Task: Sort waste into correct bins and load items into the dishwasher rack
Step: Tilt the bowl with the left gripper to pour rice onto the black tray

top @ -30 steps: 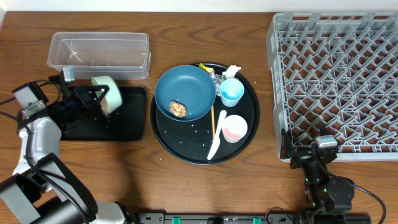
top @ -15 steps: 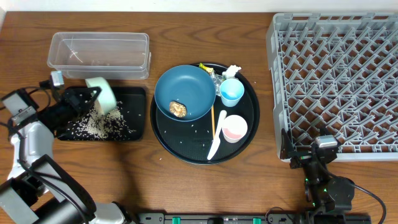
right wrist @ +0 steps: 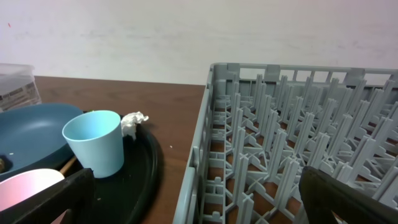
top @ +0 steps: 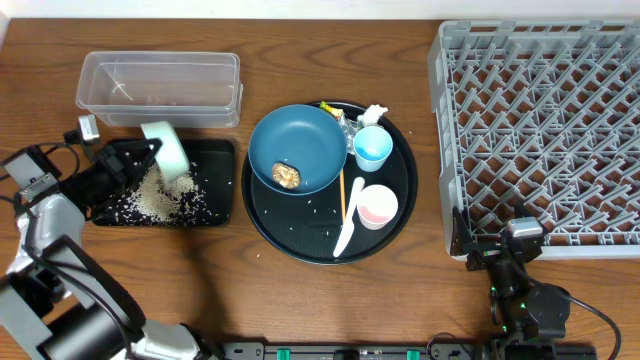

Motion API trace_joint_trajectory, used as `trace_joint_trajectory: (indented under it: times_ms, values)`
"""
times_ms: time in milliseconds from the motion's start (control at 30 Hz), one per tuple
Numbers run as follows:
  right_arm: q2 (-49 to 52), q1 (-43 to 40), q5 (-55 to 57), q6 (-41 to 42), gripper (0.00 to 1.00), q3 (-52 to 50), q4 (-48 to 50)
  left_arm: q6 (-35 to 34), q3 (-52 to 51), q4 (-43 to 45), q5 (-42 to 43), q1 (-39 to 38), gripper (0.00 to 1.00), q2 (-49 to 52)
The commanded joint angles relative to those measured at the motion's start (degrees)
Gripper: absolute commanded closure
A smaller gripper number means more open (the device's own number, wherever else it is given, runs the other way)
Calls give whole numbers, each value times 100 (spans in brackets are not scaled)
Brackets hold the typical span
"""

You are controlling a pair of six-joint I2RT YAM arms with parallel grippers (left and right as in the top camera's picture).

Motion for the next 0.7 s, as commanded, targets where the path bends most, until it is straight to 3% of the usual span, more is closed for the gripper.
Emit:
trace_joint_trajectory:
  times_ms: [0,367,667]
  values:
    - [2,-50,-4,61,1,-24,-7,35,-48,122,566,4,94,234]
    - [2,-50,-4,61,1,-24,-7,-214,-46,302,807,7,94,444]
    - [2,-50,-4,61,1,-24,-7,-245,-61,-219,809,7,94,444]
